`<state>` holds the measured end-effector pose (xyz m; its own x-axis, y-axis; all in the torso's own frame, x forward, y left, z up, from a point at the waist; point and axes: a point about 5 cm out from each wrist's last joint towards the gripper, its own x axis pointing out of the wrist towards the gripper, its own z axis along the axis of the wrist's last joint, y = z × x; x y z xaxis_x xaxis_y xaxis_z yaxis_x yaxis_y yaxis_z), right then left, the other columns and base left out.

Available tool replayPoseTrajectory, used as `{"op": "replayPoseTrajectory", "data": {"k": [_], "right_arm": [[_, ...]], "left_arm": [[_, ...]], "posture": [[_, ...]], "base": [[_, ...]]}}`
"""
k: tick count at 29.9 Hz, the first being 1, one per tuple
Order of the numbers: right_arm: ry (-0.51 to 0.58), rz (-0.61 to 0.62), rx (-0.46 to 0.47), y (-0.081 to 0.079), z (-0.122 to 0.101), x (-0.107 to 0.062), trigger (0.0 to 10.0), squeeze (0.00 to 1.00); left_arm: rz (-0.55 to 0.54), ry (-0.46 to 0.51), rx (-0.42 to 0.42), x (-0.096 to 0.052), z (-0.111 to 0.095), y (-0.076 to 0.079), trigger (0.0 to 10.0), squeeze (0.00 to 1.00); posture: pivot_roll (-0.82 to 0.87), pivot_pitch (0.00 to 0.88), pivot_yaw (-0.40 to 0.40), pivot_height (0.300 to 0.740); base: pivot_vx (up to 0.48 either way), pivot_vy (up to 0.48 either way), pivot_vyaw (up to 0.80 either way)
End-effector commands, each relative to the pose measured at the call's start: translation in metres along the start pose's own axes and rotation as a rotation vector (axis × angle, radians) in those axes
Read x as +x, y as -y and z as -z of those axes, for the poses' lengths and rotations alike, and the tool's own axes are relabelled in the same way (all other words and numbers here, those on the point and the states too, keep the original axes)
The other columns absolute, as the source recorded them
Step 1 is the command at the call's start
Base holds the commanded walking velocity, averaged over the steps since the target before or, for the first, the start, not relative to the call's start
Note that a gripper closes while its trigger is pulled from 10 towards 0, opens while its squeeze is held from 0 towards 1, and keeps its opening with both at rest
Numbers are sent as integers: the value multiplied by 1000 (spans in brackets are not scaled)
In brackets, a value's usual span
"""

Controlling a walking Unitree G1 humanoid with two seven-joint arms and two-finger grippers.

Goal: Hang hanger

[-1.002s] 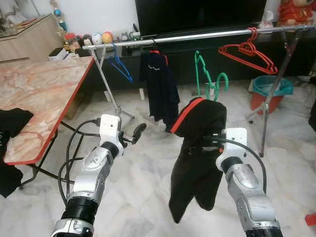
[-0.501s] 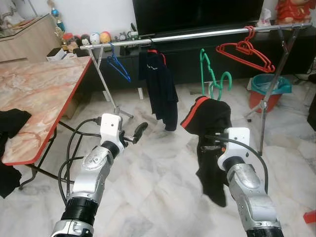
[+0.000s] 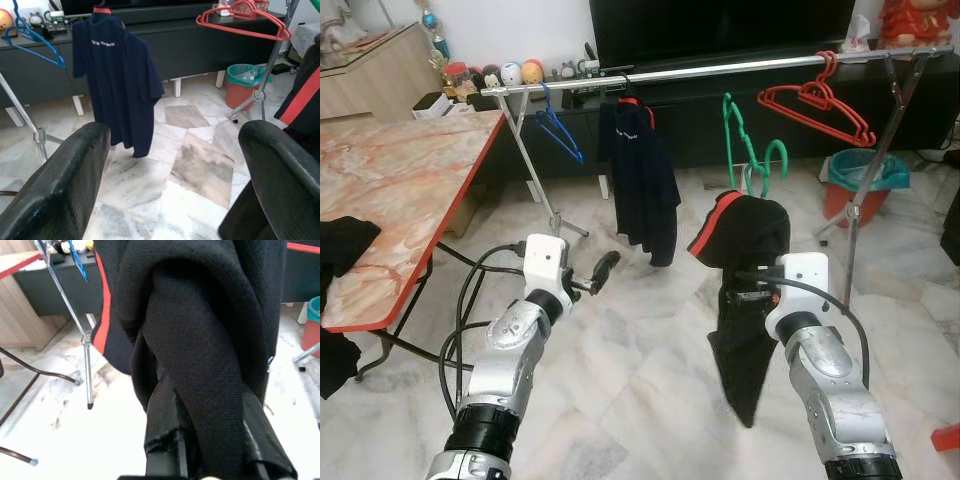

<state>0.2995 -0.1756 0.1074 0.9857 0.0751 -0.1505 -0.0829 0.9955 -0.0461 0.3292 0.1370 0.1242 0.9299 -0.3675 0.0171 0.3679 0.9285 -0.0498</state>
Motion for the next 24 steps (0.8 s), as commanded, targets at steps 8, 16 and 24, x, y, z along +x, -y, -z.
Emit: {"op": "replayPoseTrajectory", "data": {"k": [8,16,24], "right_arm": [[24,-25,-8,-9,-6,5,10000,0],[28,-19,-10,-7,-8,6,10000,0],[25,-12,-11,-5,-9,6,10000,0]], "left_arm": [[4,21,-2,-3,-2,1,10000,0],[5,24,-3,-2,-3,2,10000,0],[-4,25,-7,-2,-4,1,10000,0]], "posture": [[-80,0,109,740],[-77,0,108,740],[-70,0,106,740]], "base": [[0,0,0],[-63,0,0],[-261,0,0]]}}
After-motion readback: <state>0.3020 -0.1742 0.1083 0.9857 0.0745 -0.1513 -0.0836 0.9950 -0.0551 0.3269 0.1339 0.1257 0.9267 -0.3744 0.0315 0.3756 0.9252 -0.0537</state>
